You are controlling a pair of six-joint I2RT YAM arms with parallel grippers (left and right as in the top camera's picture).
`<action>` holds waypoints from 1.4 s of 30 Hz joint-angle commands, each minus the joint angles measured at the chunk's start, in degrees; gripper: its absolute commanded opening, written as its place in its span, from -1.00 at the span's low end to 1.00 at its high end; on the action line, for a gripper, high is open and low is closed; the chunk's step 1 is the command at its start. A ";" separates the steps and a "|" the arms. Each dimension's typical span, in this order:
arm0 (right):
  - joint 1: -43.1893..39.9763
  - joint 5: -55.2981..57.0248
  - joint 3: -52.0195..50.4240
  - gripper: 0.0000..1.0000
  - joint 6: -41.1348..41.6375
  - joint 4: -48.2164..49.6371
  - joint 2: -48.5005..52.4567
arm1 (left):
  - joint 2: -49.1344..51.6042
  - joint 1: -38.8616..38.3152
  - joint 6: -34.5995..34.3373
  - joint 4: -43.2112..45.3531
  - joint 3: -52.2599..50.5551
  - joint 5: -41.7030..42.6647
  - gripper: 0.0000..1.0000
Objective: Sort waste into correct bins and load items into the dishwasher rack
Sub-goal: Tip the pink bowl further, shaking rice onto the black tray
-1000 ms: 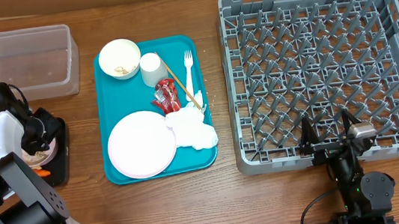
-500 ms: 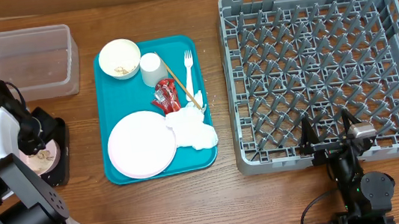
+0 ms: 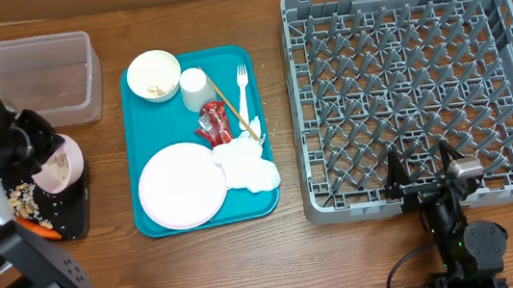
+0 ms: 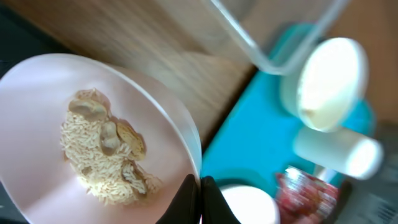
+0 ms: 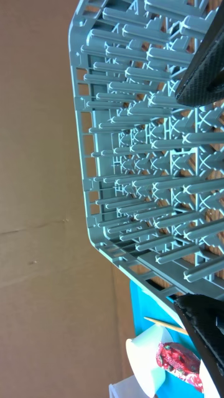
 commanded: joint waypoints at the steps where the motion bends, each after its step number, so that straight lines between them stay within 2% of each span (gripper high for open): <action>1: -0.22 0.55 -0.59 1.00 -0.37 0.22 -0.57 | -1.66 5.92 4.59 -0.87 1.49 15.02 -0.92; 11: -0.22 0.55 -0.59 1.00 -0.37 0.22 -0.57 | -1.64 23.23 11.74 -4.35 0.81 41.64 -0.92; 14: -0.22 0.55 -0.59 1.00 -0.35 0.22 -0.57 | -1.62 25.88 12.00 -3.54 -0.83 46.27 -0.92; 17: -0.22 0.55 -0.59 1.00 -0.35 0.24 -0.57 | -1.60 27.21 12.92 -1.64 -2.93 46.99 -0.92; 23: -0.22 0.55 -0.59 1.00 -0.35 0.22 -0.57 | -0.44 27.28 10.86 8.92 -8.96 58.38 -0.92; 27: -0.22 0.52 -0.59 1.00 -0.35 0.22 -0.57 | 1.36 27.28 8.92 10.58 -10.88 60.85 -0.92; 42: -0.22 0.55 -0.59 1.00 -0.35 0.22 -0.57 | 2.03 31.21 6.69 9.55 -10.97 60.37 -0.92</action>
